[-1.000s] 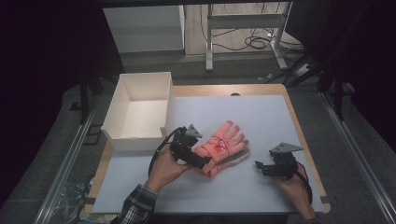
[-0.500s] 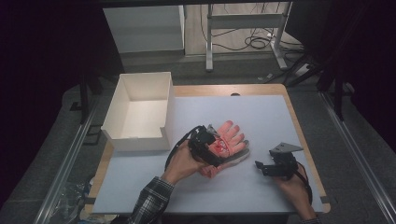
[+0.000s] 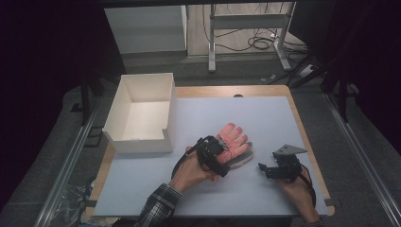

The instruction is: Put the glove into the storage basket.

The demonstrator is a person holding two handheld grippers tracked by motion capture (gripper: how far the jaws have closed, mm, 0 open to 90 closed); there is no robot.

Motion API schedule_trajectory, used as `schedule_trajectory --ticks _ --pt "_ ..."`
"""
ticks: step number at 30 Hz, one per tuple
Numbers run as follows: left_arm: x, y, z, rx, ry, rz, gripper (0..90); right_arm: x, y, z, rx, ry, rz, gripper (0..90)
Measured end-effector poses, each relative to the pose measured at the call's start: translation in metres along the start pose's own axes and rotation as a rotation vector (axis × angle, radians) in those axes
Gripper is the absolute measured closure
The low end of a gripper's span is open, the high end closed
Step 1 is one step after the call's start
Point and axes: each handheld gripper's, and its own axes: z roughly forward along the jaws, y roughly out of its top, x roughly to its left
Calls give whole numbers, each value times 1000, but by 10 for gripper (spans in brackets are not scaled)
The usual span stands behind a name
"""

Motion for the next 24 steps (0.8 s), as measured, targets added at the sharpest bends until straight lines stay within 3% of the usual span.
schedule_trajectory --ticks 7,14,21,24 --pt "-8 -1 13 54 56 65 27 0 0 0 0 -1 -1 222" --pt "-7 -1 13 64 -17 38 201 0 0 0 0 -1 -1 222" --pt "-10 -2 7 49 -39 41 450 0 0 0 0 -1 -1 222" --pt "-7 -2 6 39 -55 16 473 0 0 0 0 -1 -2 222"
